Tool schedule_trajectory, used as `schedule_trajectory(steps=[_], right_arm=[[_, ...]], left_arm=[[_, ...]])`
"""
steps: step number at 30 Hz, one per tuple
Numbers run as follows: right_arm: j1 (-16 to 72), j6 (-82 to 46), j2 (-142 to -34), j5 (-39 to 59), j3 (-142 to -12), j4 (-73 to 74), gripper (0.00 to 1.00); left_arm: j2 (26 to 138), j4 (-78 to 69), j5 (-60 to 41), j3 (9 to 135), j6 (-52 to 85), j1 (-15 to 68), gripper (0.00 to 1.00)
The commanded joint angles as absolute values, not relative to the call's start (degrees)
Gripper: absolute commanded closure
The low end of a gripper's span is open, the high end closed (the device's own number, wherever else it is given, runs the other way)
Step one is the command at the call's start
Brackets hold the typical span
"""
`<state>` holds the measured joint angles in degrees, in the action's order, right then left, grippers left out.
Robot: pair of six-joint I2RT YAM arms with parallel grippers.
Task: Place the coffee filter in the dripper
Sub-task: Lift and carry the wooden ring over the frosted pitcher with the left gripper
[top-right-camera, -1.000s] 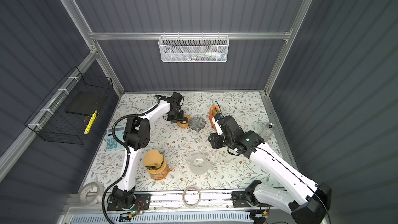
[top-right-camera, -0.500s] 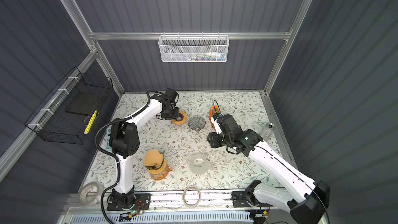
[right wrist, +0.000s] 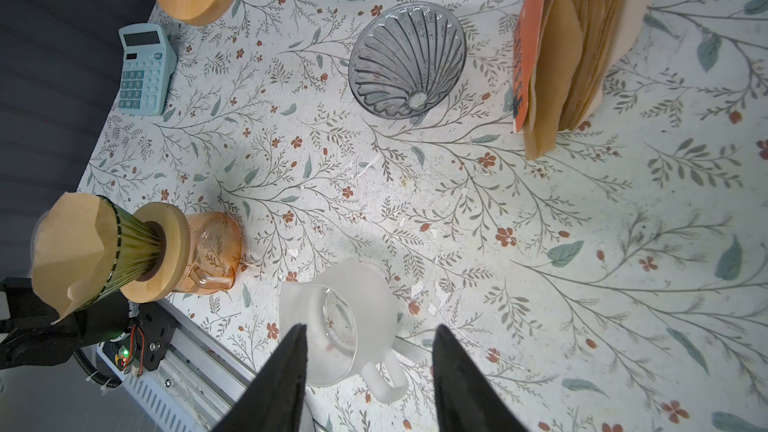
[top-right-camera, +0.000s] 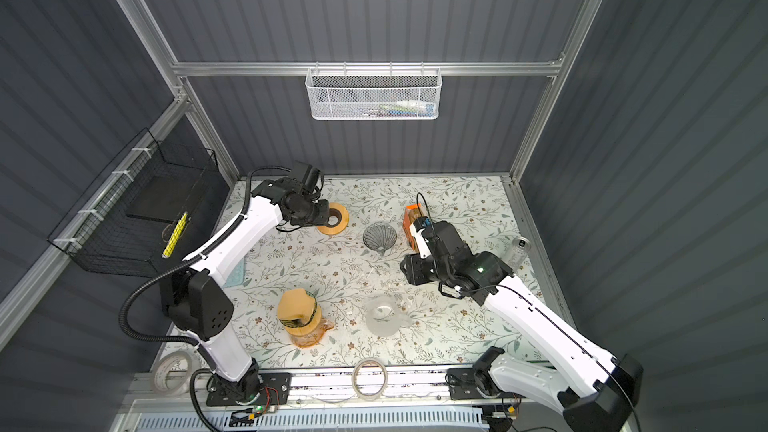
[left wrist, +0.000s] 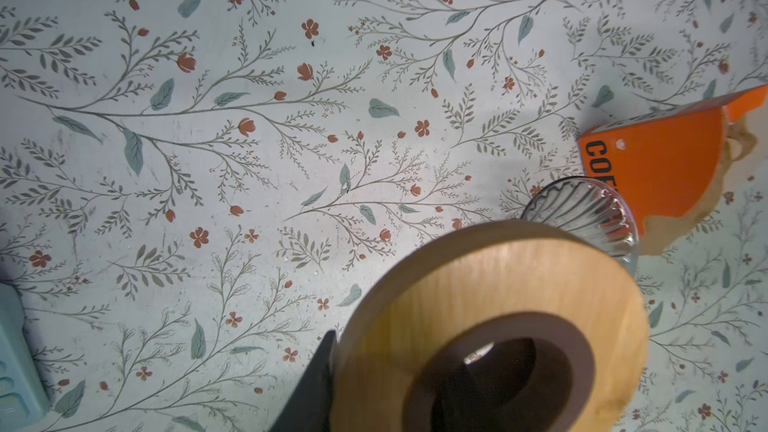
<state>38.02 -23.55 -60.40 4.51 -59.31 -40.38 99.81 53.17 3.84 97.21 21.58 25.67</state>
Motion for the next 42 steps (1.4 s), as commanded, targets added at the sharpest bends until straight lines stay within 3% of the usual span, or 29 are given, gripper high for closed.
schedule_trajectory(steps=[1,14,28,42], right_arm=[[37.79,-23.91,-58.77,3.3,-60.82,-40.49,0.5],[37.8,-22.12,-56.02,0.54,-59.51,-39.2,0.5],[37.71,-23.81,-56.08,0.03,-66.86,-47.34,0.49],[33.84,-23.91,-53.27,1.21,-67.01,-48.52,0.48]], left_arm=[[94.53,53.73,-1.55,95.69,20.77,25.44,0.89],[86.58,55.5,-8.78,92.12,19.45,34.67,0.89],[91.96,57.76,-8.83,91.38,20.54,49.28,0.9],[95.09,54.96,-8.69,85.32,23.92,54.36,0.9]])
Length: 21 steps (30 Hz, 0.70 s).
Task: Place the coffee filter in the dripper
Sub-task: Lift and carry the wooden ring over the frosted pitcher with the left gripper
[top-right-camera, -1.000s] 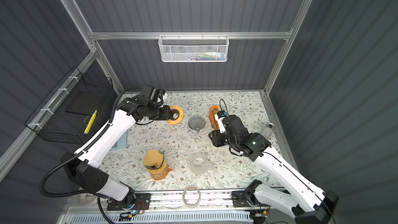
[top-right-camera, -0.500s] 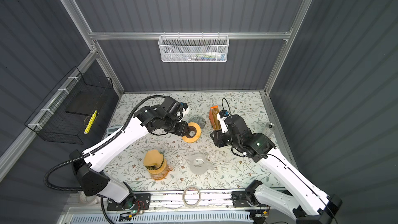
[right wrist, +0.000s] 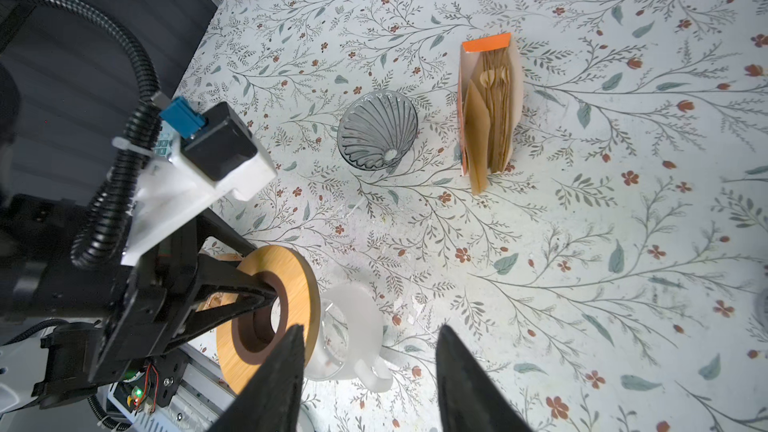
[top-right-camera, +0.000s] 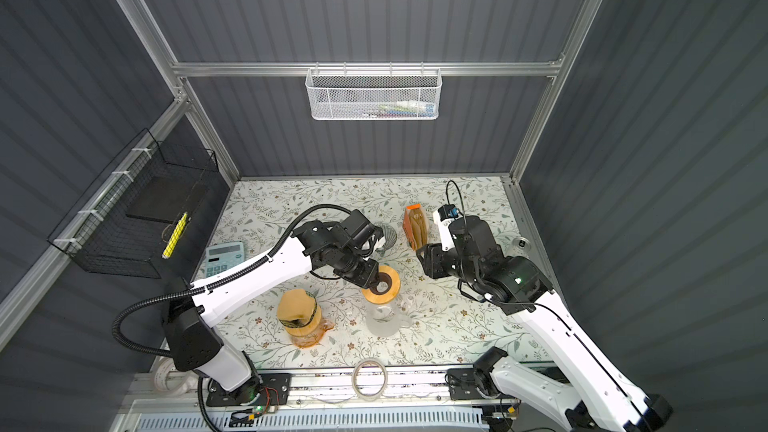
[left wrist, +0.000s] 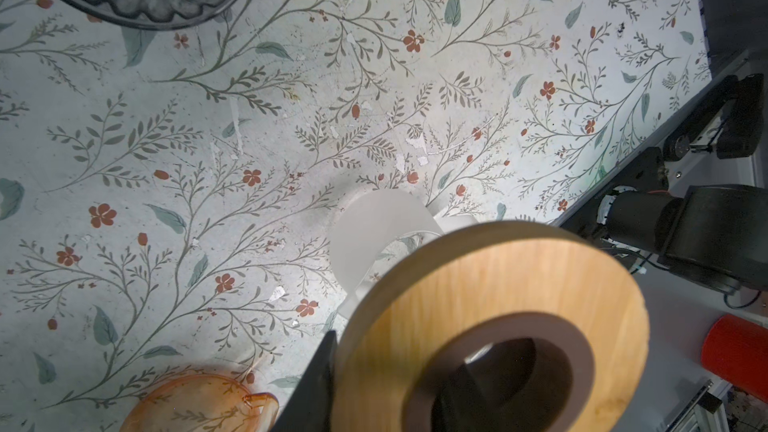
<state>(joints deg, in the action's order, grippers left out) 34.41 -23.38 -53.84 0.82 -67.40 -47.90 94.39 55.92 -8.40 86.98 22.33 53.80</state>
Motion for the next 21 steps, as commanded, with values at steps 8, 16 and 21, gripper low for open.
schedule_trajectory(steps=[8,16,21], right_arm=[[32.99,-24.94,-52.56,2.45,-64.48,-47.2,0.46],[32.48,-25.13,-52.9,3.51,-63.46,-46.54,0.46],[32.34,-25.23,-52.82,4.04,-63.11,-46.3,0.46]], left_arm=[[95.31,49.66,-9.17,81.47,28.12,55.46,0.89],[96.76,48.48,-8.36,78.05,29.48,56.87,0.88],[97.27,48.53,-7.47,77.78,29.56,57.26,0.87]])
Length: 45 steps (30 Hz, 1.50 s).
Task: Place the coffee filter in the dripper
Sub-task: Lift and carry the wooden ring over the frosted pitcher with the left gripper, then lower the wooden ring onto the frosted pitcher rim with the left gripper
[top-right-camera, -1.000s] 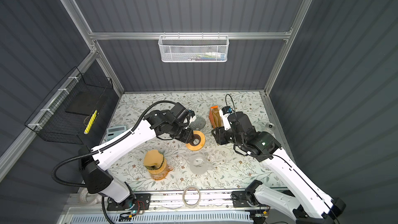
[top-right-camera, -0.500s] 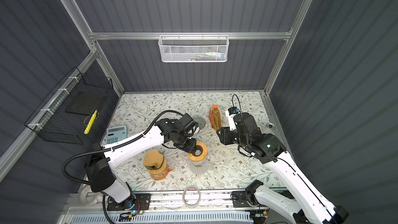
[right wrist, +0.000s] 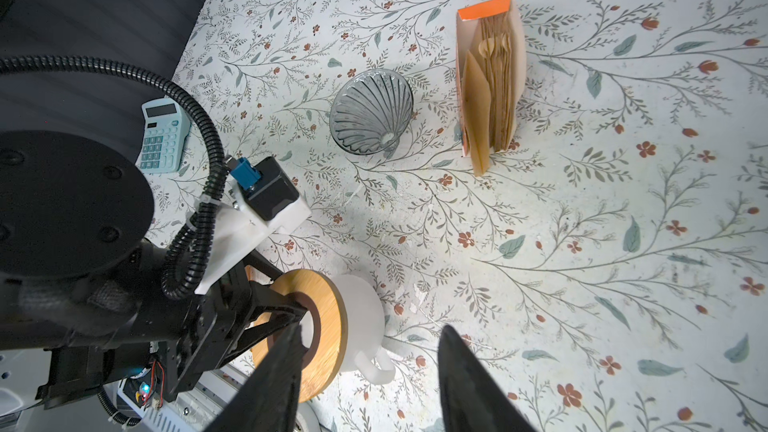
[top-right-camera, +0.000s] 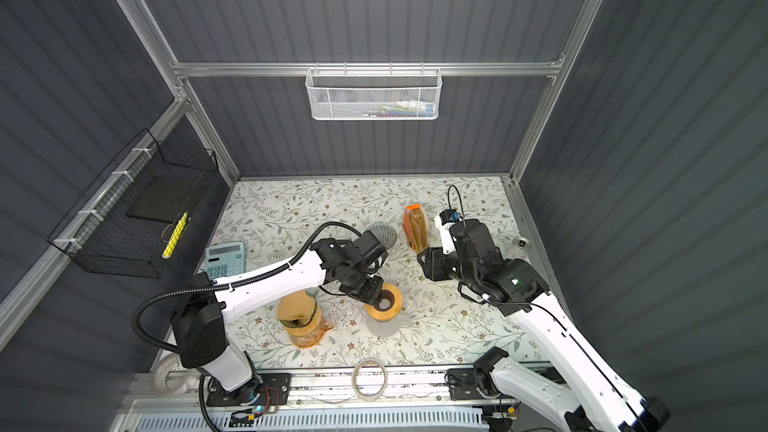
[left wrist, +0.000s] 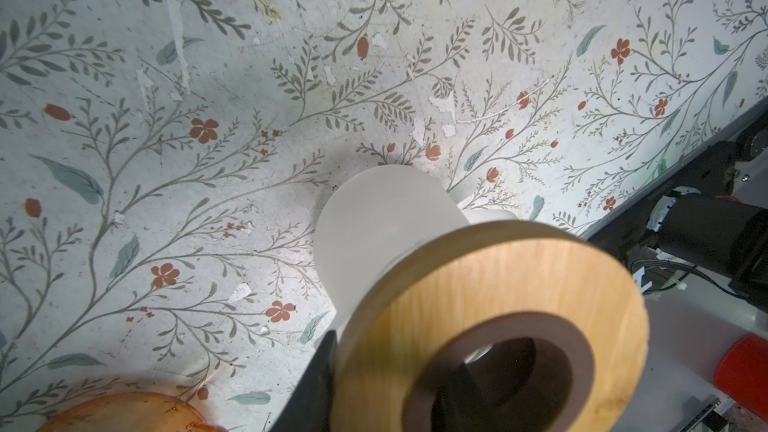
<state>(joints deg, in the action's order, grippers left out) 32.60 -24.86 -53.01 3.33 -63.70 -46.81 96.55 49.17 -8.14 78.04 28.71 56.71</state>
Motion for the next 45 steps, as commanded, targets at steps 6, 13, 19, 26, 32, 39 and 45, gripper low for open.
schedule_trajectory(steps=[6,13,19,26,32,39,45], right_arm=[[32.02,-25.47,-52.91,4.53,-62.69,-46.13,0.46],[31.93,-25.81,-52.81,4.99,-62.05,-45.71,0.46],[31.87,-25.96,-52.91,5.47,-61.88,-45.49,0.46],[31.76,-26.07,-52.95,5.6,-61.79,-45.35,0.46],[31.67,-26.24,-52.91,5.71,-61.7,-45.4,0.46],[31.65,-26.33,-53.02,5.8,-61.52,-45.25,0.45],[31.59,-26.51,-53.09,5.95,-61.09,-45.02,0.45]], left_arm=[[99.29,49.47,-6.84,78.57,28.83,58.0,0.87],[99.82,50.36,-4.58,78.74,28.74,58.47,0.87],[99.84,50.95,-3.92,79.18,28.83,58.96,0.84],[100.11,51.68,-3.35,79.54,28.48,59.41,0.8],[100.19,51.58,-2.82,79.63,28.4,59.68,0.73],[100.27,51.42,-2.48,79.89,28.26,59.94,0.65],[99.87,50.78,-2.37,79.72,28.15,60.12,0.59]])
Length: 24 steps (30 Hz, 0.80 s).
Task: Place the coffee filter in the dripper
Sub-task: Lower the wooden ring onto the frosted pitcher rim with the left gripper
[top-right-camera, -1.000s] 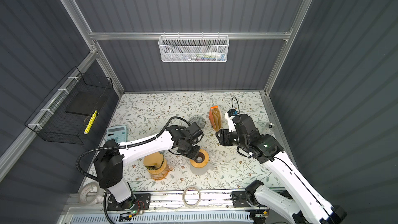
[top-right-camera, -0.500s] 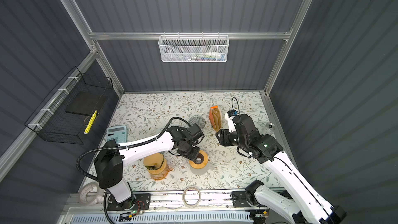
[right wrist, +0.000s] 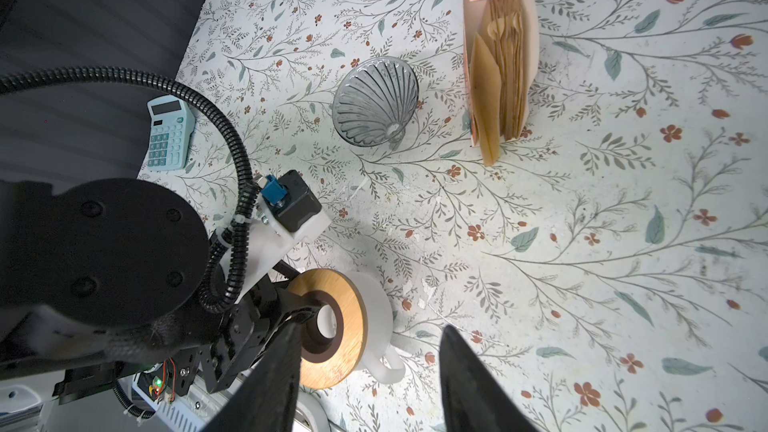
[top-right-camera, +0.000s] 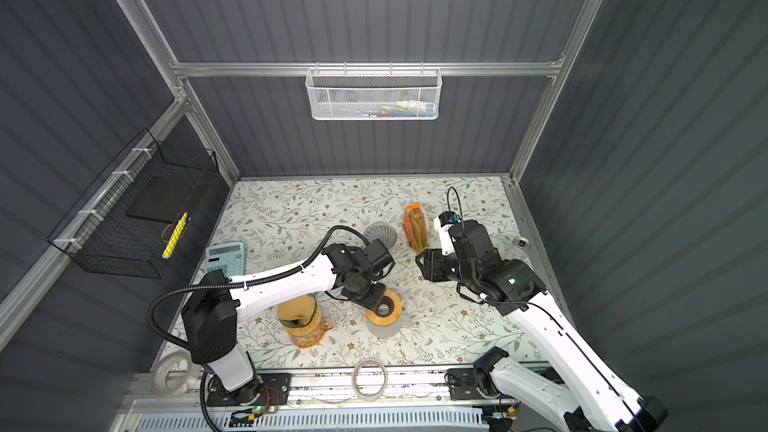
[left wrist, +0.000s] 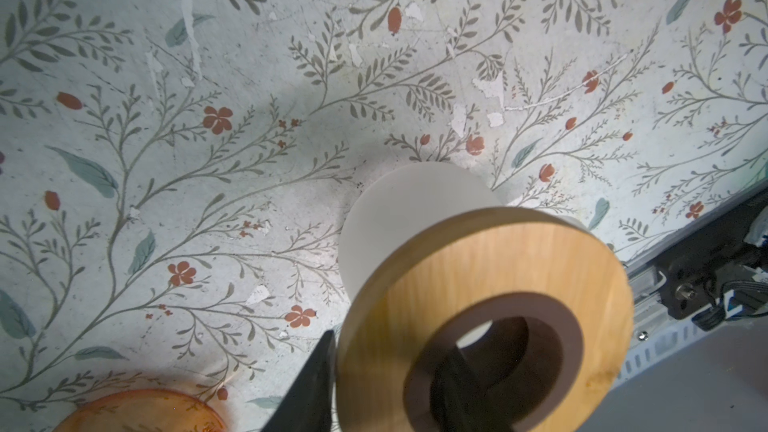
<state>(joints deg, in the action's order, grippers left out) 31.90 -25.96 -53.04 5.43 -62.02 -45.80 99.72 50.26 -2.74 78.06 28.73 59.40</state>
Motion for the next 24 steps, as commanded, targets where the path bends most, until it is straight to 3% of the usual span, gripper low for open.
schedule_trajectory(steps=[1,16,24], right_arm=[[31.57,-26.53,-53.09,5.98,-61.08,-44.99,0.45],[31.6,-26.65,-53.42,7.08,-59.78,-43.84,0.45],[31.58,-26.05,-58.62,8.39,-60.56,-43.11,0.46]], left_arm=[[99.84,50.65,-2.38,79.63,28.04,60.12,0.58],[96.27,51.93,2.36,80.36,28.79,60.21,0.57],[92.67,51.65,5.09,80.34,28.96,60.12,0.57]])
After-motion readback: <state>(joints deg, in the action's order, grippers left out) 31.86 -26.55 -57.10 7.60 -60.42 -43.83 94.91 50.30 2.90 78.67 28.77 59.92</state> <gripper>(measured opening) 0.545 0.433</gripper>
